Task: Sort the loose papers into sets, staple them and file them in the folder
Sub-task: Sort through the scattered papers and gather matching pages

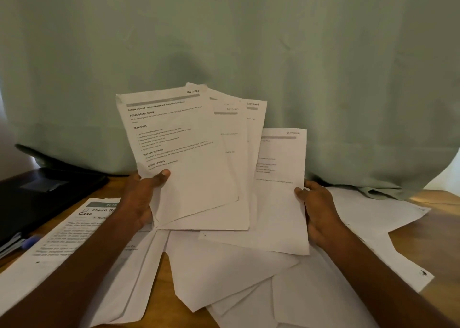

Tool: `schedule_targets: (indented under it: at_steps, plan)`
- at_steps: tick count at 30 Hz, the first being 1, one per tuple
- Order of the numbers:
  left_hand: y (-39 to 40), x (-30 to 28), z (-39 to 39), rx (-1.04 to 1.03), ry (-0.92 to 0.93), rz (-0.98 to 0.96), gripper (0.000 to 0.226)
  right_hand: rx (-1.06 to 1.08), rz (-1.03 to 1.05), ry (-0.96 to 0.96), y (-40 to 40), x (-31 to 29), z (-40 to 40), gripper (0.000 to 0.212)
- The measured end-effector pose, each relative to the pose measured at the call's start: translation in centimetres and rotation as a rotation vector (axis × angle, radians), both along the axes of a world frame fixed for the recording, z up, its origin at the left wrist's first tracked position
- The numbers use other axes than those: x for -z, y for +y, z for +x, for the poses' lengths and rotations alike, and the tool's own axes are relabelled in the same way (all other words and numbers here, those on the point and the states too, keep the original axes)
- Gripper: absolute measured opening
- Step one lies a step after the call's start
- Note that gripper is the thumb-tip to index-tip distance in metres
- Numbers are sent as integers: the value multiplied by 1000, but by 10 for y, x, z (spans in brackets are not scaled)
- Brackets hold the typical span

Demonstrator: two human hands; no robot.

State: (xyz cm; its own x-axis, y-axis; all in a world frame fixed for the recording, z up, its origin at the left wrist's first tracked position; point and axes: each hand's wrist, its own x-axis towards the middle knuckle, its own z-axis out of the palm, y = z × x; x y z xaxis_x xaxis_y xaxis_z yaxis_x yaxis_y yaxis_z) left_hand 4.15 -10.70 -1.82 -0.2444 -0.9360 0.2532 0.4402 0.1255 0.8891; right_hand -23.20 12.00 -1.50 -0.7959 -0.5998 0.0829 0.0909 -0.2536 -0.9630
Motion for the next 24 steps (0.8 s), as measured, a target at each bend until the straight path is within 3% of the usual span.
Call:
schedule_targets:
  at_steps: [5,11,18,24]
  plan:
    - [6,-2,-3,42,5,-2,32,-95,-230,-197,-3,-2,1,34]
    - [12,-1,-9,0,3,-11,30,-217,-372,-293,-1,-9,10,37]
    - [10,-1,-9,-94,-5,2,33,-313,-412,-293,1,-12,15,41]
    - [16,0,-11,-74,5,-25,42,-419,-379,-172,-1,-10,24,50]
